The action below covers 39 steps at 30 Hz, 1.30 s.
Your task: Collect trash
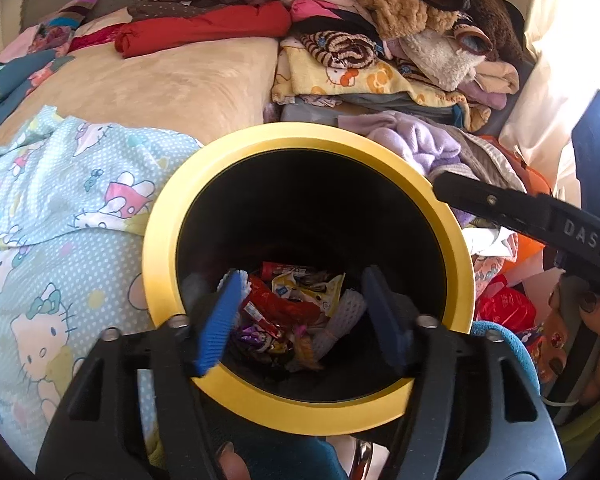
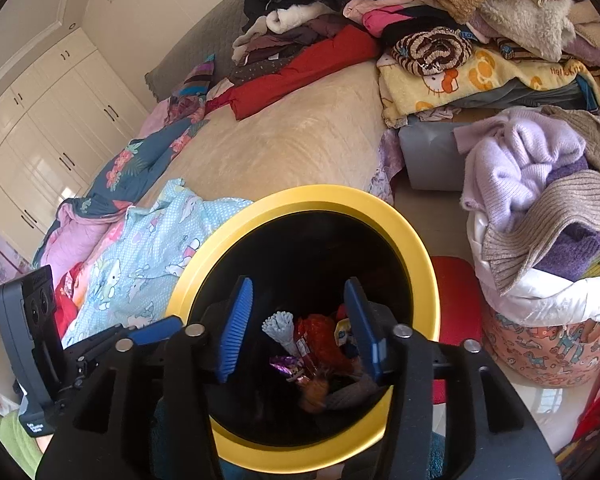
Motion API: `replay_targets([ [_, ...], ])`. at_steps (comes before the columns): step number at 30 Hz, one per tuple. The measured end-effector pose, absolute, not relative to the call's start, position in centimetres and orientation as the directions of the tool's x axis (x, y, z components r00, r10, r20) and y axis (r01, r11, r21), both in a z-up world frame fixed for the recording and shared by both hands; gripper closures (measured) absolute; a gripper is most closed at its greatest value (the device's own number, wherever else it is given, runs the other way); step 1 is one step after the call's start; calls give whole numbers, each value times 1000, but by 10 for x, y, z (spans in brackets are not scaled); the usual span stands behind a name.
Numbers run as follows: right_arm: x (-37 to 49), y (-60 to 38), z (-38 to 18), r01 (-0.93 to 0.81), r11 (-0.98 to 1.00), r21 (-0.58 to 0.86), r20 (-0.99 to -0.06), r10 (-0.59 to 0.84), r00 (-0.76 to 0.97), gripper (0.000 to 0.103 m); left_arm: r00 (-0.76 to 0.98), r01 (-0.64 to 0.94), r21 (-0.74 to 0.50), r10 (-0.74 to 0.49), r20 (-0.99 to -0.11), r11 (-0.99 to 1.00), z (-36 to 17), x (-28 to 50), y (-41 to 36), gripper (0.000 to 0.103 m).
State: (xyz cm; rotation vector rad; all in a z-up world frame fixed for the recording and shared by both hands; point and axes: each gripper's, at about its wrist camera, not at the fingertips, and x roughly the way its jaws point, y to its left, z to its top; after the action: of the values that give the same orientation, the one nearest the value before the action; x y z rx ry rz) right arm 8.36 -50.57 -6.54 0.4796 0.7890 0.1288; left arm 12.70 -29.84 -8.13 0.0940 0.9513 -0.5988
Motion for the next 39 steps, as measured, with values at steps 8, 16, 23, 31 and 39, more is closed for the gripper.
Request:
replay_targets([
  [8,73,-503,-57,70,901,429,-657,258,709,24,476,481,-189,-436,-763,856,-67,125,-284,11],
  [16,62,-494,-47,56,929,367,-656,215,723,14,529,432,-176,-407,-745,884,-54,121,-261,11],
  [23,56,-481,-34,27,945,327,-636,199,746,7,581,380,-161,-371,-724,911,-42,115,-236,11],
  [31,47,-453,-19,-12,956,293,-594,192,782,7,660,308,-136,-314,-682,942,-27,101,-201,11],
  [39,32,-424,-12,-34,967,252,-543,170,823,6,726,247,-120,-265,-634,962,-17,78,-169,11],
])
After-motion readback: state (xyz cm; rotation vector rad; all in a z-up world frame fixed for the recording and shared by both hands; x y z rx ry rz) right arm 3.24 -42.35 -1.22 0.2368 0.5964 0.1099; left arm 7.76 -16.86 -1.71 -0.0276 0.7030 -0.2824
